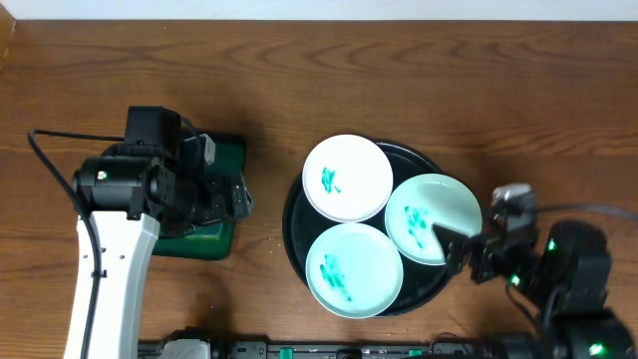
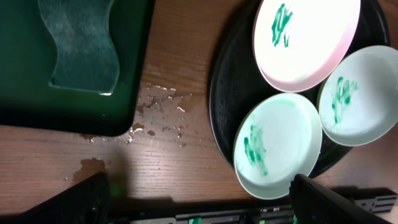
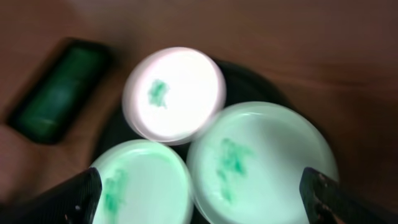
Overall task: Clean dirty plates on tray and stack at the side
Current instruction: 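Raise the right gripper and move it over the tray's plates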
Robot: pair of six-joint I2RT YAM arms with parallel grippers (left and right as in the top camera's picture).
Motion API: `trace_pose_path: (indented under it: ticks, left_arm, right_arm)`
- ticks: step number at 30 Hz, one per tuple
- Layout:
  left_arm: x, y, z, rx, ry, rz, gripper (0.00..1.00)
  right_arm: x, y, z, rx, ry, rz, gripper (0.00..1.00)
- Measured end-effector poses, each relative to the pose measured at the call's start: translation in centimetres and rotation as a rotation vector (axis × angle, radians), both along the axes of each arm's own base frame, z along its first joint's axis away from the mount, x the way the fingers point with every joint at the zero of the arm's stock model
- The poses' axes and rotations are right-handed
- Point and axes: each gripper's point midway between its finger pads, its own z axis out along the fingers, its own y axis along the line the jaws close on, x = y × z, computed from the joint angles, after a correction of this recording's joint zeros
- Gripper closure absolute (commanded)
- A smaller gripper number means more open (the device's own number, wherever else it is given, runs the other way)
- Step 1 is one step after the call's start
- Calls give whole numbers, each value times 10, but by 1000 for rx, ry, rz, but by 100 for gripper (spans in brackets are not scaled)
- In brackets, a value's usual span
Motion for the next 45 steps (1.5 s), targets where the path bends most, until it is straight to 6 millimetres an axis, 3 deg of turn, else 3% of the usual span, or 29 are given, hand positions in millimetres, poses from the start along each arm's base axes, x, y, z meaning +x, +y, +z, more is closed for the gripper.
trace_pose_path:
  ticks: [4,7,11,14,21,22,23,24,27,28,29,32,34,36,37,38,45]
  left_arm:
    - [0,0,0,0,-1,0,8]
    - [2,0,1,0,-7,0,8]
    - [3,0,1,0,-14,0,8]
    - [4,0,1,0,-16,0,8]
    - [4,0,1,0,-16,0,4]
    - [4,0,1,0,-17,-2,4]
    - [4,0,1,0,-16,-1,4]
    - [4,0,1,0,-15,-1,4]
    - [4,0,1,0,-15,0,4]
    - [4,0,1,0,-15,0,4]
    - [4,0,1,0,-15,0,4]
    - [3,0,1,0,-15,0,4]
    - [3,0,1,0,-14,0,4]
    - [3,0,1,0,-14,0,4]
    - [3,0,1,0,-14,0,3]
    - [3,0,1,0,-14,0,4]
    - [3,0,1,0,-13,0,3]
  right_arm:
    - [3,-21,5,-125,202,-76,1]
    - [9,-24,9,-163,343,-75,1]
    - [23,-18,15,-163,514,-41,1]
    - [44,-13,18,-149,545,-26,1]
    - [61,3,-5,-87,660,34,1]
    - [61,6,-9,-76,680,45,4]
    - [61,8,-12,-67,698,57,69]
    - [62,10,-15,-63,710,74,99]
    - [66,15,-24,-45,746,82,99]
    - [69,14,-27,-43,756,66,56]
    - [70,14,-29,-44,759,58,27]
    - [75,6,-33,-62,772,-25,36]
    - [77,0,-35,-84,772,-61,32]
    - [78,-4,-36,-102,771,-79,43]
    - [78,-6,-36,-110,770,-85,88]
    - [78,-7,-37,-118,768,-90,99]
    - [83,-10,-37,-120,759,-129,99]
